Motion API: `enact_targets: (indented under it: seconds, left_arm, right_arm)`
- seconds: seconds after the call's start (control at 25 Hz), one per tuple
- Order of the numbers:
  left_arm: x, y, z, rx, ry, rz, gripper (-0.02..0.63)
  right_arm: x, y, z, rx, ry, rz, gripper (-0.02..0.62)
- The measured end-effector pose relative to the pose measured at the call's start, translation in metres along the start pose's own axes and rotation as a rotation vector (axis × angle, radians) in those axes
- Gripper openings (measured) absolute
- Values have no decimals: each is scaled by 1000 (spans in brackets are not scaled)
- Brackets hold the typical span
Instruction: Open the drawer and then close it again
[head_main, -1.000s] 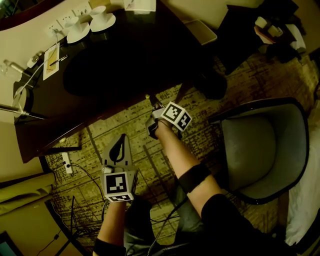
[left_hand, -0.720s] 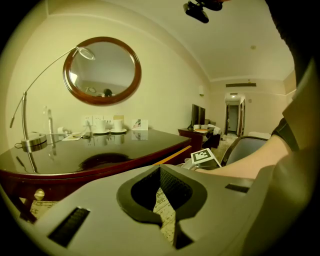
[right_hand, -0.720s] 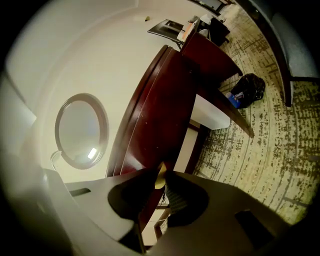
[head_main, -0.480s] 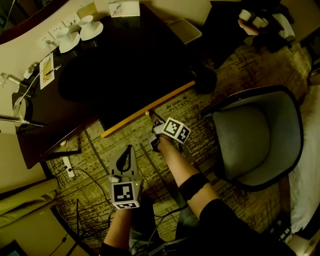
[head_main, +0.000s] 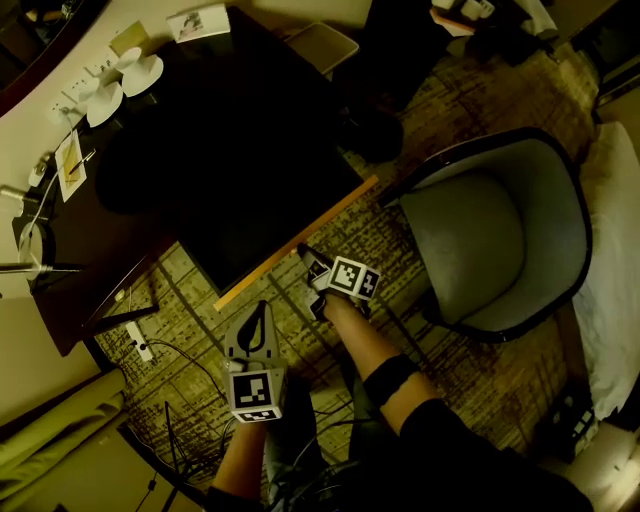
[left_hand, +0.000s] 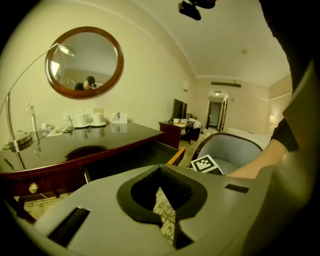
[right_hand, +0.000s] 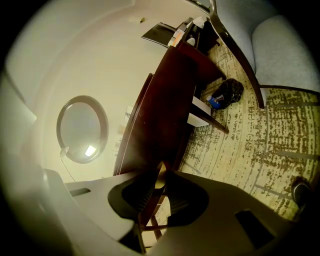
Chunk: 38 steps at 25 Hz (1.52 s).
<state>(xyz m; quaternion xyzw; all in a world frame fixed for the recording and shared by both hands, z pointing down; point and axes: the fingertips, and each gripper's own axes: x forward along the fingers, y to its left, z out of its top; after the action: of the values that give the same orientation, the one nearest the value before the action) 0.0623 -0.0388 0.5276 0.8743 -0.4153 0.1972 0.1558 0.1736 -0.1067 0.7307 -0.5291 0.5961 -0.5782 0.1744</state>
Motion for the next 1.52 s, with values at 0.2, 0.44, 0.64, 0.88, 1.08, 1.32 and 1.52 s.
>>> enact_targets:
  seconds: [0.2,0.44,0.64,0.88,1.08,1.32,1.52]
  left_arm:
    - [-3,-22,-6,38,17,-62,3]
    - [-11,-37,-8,26,36,-80,3]
    - [-18,-47,-2,18,35,-87,2]
    - [-24,-51,4,58,25,-106,3]
    - [-38,-52,19,78,18,-97,3]
    - [-67,-47,51,118,-5,-71,2]
    - [-98,-35,76,97,-43,-4,3]
  right_arm:
    - [-30,-10,-9,2,3,-7,78]
    - [-59,-23,-20,17,21,-31,78]
    - [-69,-27,-22,19,27,-59,86]
    - [-71,-25,-24,-26,58,-99,113]
    - [-100,-24,-28,-98,128,-146,103]
    - [-149,44,0,-359,151,-148,47]
    - [-175,139,29,-587,120,-62,0]
